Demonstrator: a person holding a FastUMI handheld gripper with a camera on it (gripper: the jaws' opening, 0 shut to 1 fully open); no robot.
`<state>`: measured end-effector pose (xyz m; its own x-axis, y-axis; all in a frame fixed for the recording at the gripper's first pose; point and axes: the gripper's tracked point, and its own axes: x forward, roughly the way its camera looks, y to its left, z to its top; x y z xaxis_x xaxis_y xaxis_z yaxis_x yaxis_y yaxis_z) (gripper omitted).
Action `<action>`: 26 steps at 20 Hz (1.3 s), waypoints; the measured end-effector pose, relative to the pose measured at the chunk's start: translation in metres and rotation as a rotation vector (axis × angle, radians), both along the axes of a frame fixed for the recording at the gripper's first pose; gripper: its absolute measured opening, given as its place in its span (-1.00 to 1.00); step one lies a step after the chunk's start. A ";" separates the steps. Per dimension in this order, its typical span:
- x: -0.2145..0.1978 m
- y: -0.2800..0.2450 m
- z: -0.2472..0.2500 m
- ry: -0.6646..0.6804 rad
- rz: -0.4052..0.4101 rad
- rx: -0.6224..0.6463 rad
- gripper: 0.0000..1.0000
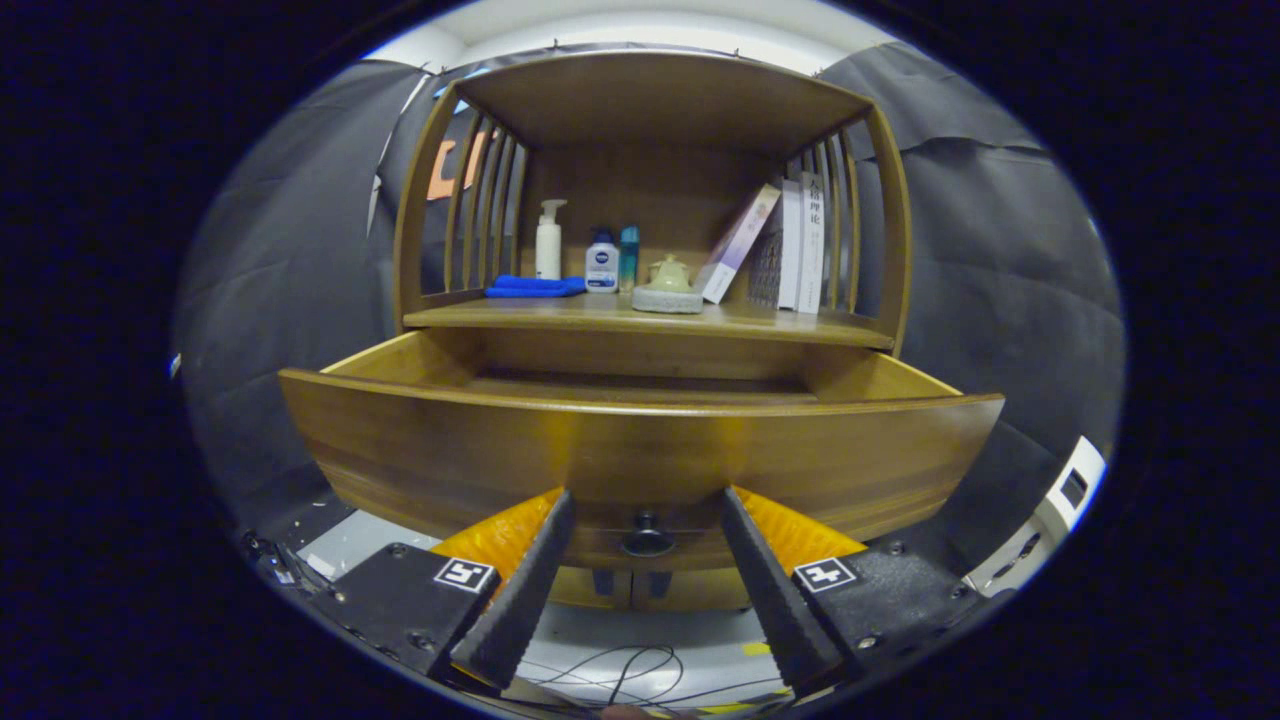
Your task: Pull open the drawer, take out the items inside it, and place them on the countertop above the cabinet.
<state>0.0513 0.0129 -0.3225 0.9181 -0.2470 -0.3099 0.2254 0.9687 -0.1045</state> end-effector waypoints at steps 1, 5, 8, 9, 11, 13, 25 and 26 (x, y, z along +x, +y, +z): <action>0.009 -0.002 0.004 -0.017 0.002 -0.007 0.89; 0.033 -0.005 0.002 -0.002 -0.005 0.007 0.89; 0.050 -0.008 0.001 0.001 -0.009 0.012 0.89; 0.057 -0.008 0.001 0.003 -0.011 0.013 0.89; 0.067 -0.010 0.001 0.004 -0.013 0.012 0.89; 0.079 -0.012 0.002 0.002 -0.015 0.012 0.89; 0.137 -0.024 0.000 0.000 -0.034 0.000 0.89; 0.136 -0.023 -0.001 -0.001 -0.035 -0.008 0.89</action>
